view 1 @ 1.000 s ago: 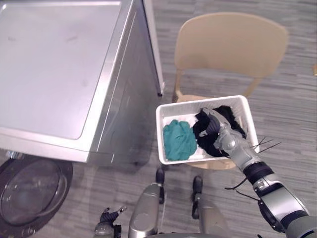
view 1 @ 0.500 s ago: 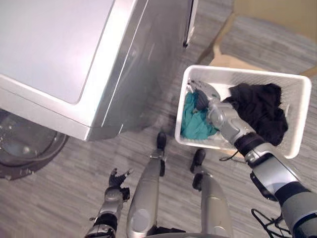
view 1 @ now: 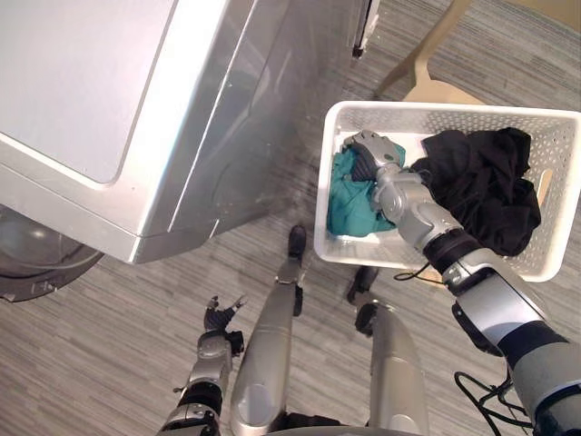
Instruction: Pick up the laundry basket with both hands and put the clothes into the washing machine.
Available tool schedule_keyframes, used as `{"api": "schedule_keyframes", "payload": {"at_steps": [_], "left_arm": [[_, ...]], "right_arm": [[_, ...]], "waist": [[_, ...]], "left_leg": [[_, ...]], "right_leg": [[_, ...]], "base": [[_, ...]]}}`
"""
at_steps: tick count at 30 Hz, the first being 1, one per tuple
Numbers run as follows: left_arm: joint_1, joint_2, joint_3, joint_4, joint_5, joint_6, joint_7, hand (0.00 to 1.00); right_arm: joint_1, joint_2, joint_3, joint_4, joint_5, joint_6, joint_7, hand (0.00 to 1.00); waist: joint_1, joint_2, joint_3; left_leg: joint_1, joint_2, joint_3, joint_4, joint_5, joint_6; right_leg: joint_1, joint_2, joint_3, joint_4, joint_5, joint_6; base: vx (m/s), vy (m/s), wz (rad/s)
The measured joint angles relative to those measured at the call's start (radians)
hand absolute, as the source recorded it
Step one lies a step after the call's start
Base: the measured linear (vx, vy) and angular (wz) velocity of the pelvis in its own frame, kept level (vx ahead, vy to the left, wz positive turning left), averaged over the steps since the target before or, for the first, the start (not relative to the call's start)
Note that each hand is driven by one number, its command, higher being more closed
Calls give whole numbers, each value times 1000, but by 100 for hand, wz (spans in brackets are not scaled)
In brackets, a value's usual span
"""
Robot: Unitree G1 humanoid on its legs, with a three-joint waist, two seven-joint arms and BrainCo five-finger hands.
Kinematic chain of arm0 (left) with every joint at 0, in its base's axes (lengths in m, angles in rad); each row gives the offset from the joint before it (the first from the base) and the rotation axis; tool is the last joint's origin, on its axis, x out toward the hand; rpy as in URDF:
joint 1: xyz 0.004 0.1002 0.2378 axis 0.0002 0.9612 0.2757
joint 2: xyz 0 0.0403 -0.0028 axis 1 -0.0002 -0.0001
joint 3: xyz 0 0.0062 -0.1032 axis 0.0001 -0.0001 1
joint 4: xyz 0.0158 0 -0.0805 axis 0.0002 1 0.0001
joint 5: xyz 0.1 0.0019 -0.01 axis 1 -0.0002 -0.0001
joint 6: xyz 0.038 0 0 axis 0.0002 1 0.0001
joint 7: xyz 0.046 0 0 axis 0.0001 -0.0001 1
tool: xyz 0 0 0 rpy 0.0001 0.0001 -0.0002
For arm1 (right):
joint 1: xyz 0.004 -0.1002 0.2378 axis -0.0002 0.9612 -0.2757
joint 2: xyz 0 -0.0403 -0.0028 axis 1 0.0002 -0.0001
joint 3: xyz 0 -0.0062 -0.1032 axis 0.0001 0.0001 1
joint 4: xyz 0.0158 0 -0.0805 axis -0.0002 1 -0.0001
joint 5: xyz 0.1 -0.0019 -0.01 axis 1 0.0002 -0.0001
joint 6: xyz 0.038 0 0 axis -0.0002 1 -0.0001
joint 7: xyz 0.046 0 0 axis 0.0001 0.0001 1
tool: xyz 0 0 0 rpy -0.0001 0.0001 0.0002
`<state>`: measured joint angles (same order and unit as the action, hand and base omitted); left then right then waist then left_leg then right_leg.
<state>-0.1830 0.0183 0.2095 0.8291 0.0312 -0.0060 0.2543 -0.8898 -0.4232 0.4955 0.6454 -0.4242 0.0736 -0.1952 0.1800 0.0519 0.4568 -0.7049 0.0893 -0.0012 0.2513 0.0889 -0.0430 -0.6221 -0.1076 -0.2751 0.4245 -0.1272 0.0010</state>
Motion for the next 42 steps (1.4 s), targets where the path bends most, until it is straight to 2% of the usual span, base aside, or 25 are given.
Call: {"api": "schedule_keyframes", "payload": {"at_steps": [4, 6, 9, 12, 14, 16, 20, 22, 27, 29, 30, 31, 33, 34, 35, 36, 37, 38, 39, 40, 41, 42], "left_arm": [[0, 0, -1, -7, 0, 2, -2, 0], [1, 1, -1, -7, 0, 5, -2, 0], [8, 8, 0, -7, 3, 29, -2, 0], [13, 4, 0, -6, 9, 46, -5, 0], [31, 4, 2, -5, 12, 64, -12, 0], [59, -5, 3, -3, 20, 77, -13, 0], [131, -17, 2, -2, 20, 91, -14, 0], [177, -15, 6, 6, 22, 108, -13, 0], [235, -11, 36, 9, 22, 110, -13, 0], [231, -14, 37, 5, 22, 109, -13, 0], [230, -18, 37, 3, 21, 107, -13, 0], [232, -18, 38, -5, 21, 105, -12, 0], [245, -19, 38, -37, 20, 105, -10, 0], [261, -15, 38, -98, 19, 101, 3, 0], [268, -15, 37, -118, 19, 98, 9, 0], [280, -17, 35, -153, 16, 85, 15, 0], [284, -18, 32, -160, 15, 83, 15, 0], [303, -35, 17, -203, -2, 79, 19, 0], [335, -53, -10, -251, -3, 75, 29, 0], [350, -60, -26, -274, -9, 74, 31, 0], [364, -80, -59, -321, -26, 74, 32, 0], [360, -79, -83, -348, -35, 74, 31, 0]], "right_arm": [[82, 4, -96, -154, 40, 8, -12, 100], [149, 32, -165, -258, 77, 10, -26, 100], [262, 132, -265, -378, 233, 7, -57, 100], [396, 243, -332, -480, 371, -20, -70, 100], [491, 314, -351, -531, 462, -34, -77, 100], [594, 368, -369, -587, 525, -51, -84, 100], [731, 428, -394, -683, 607, -85, -84, 100], [803, 455, -408, -742, 666, -117, -77, 100], [851, 481, -380, -793, 772, -165, -19, 100], [864, 481, -382, -793, 787, -181, -17, 100], [873, 482, -382, -794, 789, -183, -16, 100], [891, 482, -381, -797, 788, -184, -16, 100], [904, 482, -381, -812, 784, -184, -15, 100], [903, 477, -372, -855, 765, -184, -11, 100], [902, 474, -370, -869, 764, -185, -9, 100], [892, 474, -369, -880, 755, -187, -3, 100], [890, 472, -370, -882, 754, -187, -3, 100], [886, 459, -372, -882, 754, -187, -3, 100], [885, 447, -371, -882, 757, -188, -2, 100], [885, 439, -371, -881, 759, -187, -3, 100], [884, 410, -383, -875, 768, -187, -7, 100], [882, 390, -400, -857, 769, -187, -13, 100]], "waist": [[-12, -3, -1], [-18, -9, -3], [-29, -37, -17], [-43, -62, -40], [-58, -85, -76], [-59, -98, -123], [-62, -102, -209], [-73, -102, -266], [-85, -99, -313], [-91, -91, -314], [-91, -85, -314], [-89, -85, -314], [-85, -78, -317], [-80, -84, -324], [-78, -81, -328], [-68, -82, -340], [-60, -76, -343], [-31, -51, -357], [-21, -25, -372], [-24, -9, -379], [-39, 28, -378], [-52, 22, -373]], "left_leg": [[37, 10, 9, 0, -1, 0], [64, 17, 12, 1, -3, 0], [122, 31, 32, -2, -13, -6], [187, 38, 45, -12, -19, -7], [231, 40, 56, -31, -20, -8], [276, 41, 64, -48, -26, -9], [360, 38, 86, -70, -45, -8], [409, 39, 97, -77, -64, -8], [493, 65, 198, -62, -110, -7], [490, 76, 204, -36, -119, 2], [495, 87, 205, -38, -119, 3], [503, 84, 183, -22, -119, 3], [492, 79, 146, 2, -119, 3], [455, 75, 102, 41, -113, -8], [436, 72, 89, 52, -107, -16], [397, 78, 68, 77, -94, -34], [390, 85, 65, 78, -89, -41], [368, 105, 58, 62, -61, -60], [340, 123, 42, 35, -16, -58], [325, 128, 26, 12, 18, -50], [319, 139, 12, -88, 145, -46], [324, 133, 22, -170, 231, -50]], "right_leg": [[33, 8, 5, -5, 0, 0], [61, 16, 7, -12, 0, 0], [108, 26, 24, -21, -1, 0], [168, 35, 32, -40, -3, 2], [209, 38, 31, -58, -7, 3], [256, 41, 31, -86, -7, 3], [342, 44, 39, -136, -4, 8], [394, 50, 59, -181, 9, 14], [464, 72, 159, -243, 53, 23], [453, 74, 173, -204, 54, 37], [438, 73, 183, -140, 16, 56], [417, 34, 198, 99, -66, 61], [436, -15, 230, 257, -105, 93], [491, -48, 293, 295, -119, 101], [513, -53, 316, 274, -118, 101], [559, -36, 333, 181, -188, 123], [564, -31, 326, 162, -201, 120], [571, -9, 290, 91, -245, 117], [572, 10, 253, 39, -280, 97], [568, 24, 237, 26, -292, 80], [543, 51, 190, 27, -288, 61], [529, 38, 137, 20, -278, 40]], "base": [[-23, -38, -9], [-39, -35, -10], [-44, -44, -21], [-12, -29, -14], [36, -10, -5], [76, 9, -5], [89, 23, -11], [108, 44, -16], [74, 34, -62], [-5, 12, -29], [-51, -13, 26], [-58, -45, 45], [-91, -143, 67], [-143, -245, 71], [-211, -362, 78], [-188, -287, 35], [-261, -338, 6], [-232, -255, -14], [-311, -321, -1], [-335, -331, 54], [-367, -317, 95], [-428, -276, 116]]}}
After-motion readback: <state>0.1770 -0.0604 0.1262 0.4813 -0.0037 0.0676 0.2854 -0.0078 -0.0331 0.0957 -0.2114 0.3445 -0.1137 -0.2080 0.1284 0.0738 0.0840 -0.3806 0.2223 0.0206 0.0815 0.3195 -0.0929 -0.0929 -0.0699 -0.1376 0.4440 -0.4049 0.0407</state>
